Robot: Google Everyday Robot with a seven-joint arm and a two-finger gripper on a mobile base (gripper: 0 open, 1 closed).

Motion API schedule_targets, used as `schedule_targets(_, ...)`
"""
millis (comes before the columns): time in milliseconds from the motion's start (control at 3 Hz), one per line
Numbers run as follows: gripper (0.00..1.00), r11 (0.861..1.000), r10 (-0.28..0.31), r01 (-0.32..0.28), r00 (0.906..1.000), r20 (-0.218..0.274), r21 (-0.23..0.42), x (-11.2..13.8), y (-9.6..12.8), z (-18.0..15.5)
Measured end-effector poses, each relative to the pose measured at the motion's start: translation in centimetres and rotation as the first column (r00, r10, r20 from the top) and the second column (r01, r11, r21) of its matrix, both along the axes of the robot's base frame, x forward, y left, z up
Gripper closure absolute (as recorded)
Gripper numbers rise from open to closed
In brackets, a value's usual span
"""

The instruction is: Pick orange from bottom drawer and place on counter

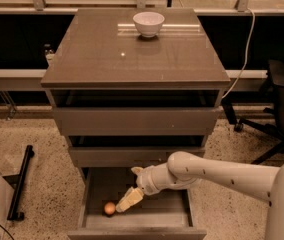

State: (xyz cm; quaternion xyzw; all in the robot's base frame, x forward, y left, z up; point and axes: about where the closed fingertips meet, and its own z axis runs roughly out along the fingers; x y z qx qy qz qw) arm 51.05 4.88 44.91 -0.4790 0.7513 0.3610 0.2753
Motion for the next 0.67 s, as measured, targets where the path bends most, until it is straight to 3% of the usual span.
schedule_targets(667, 0.00, 1.000, -0.002, 0.002, 0.9998, 0.022, 0.019, 2.5, 1.5, -5.4)
